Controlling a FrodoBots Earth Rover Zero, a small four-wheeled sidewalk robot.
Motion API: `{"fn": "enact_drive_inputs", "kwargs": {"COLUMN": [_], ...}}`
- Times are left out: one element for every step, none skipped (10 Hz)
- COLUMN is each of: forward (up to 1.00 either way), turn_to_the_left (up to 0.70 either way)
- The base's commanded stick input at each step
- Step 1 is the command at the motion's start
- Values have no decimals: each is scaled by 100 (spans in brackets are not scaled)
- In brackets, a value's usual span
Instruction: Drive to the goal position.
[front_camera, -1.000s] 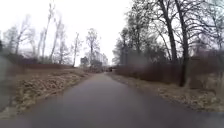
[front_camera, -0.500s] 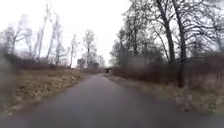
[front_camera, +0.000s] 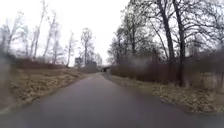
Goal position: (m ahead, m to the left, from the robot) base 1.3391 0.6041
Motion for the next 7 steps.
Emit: {"fn": "enact_drive_inputs", "kwargs": {"forward": [70, 70, 70, 70, 70, 70, 70], "turn_to_the_left": [0, 0, 0, 0, 0, 0, 0]}}
